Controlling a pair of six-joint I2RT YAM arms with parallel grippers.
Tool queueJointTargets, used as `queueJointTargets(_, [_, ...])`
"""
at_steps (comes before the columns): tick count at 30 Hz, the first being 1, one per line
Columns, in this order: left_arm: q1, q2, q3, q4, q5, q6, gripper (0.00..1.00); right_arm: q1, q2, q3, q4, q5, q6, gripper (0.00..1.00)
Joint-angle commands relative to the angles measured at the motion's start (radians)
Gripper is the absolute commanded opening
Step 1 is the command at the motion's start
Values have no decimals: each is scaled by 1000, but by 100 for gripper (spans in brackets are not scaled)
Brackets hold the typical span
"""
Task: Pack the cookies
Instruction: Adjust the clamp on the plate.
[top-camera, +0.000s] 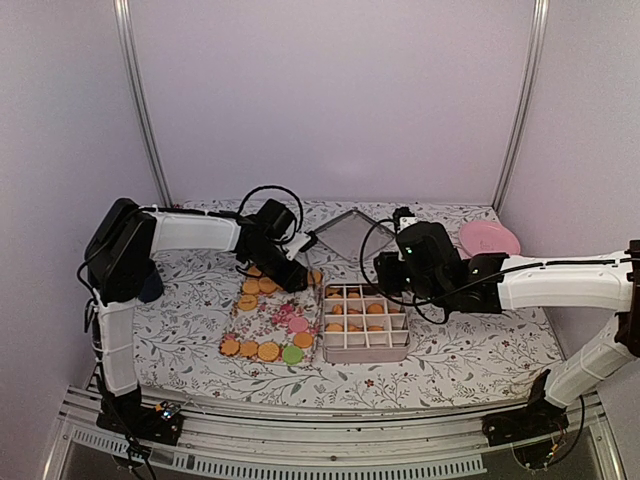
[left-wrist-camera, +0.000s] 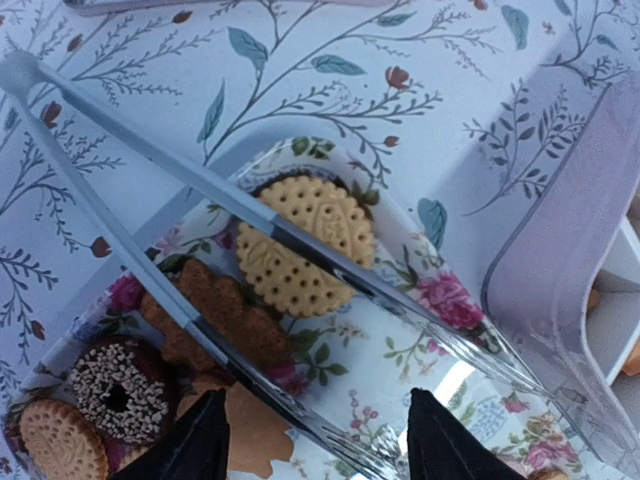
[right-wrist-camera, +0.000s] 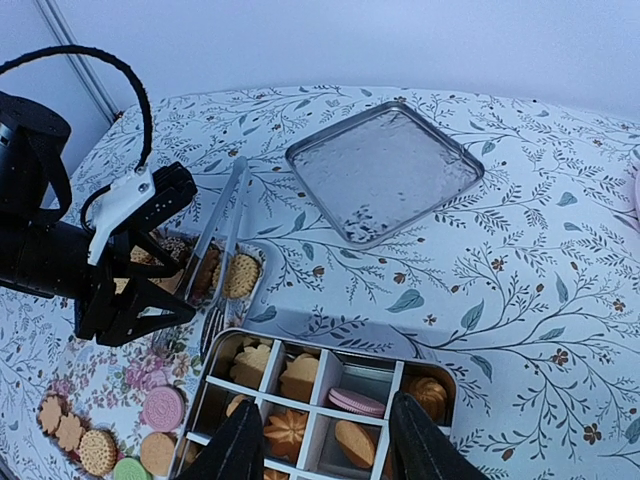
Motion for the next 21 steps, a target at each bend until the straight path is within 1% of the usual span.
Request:
queueJointTargets(1, [-3,-14,-8,-1,-92,-14,60,3,-12,-9,-9,35,15,45])
queueJointTargets(4, [-4,-33,-33,13,-81,-13,57,2,-6,-11,3,30,11,45])
queueJointTargets(8, [-5,-44,-38,14,-70,-6,47,2,1,-14,13,29,-1,45])
queueJointTargets(12, [-4,-53,-43,11,-68,-2,40,3,-2,-16,21,28,-5,46])
queueJointTargets(17, [-4,-75,-65,12,-60,1,36,3,-4,-16,30,28,-13,46])
queueJointTargets(19, [-4,-86,-76,12,-58,2,29,6,-3,-14,33,28,-16,46])
queueJointTargets(21, [-4,-89,-88,17,-58,5,26,6,-3,-11,36,31,-22,46])
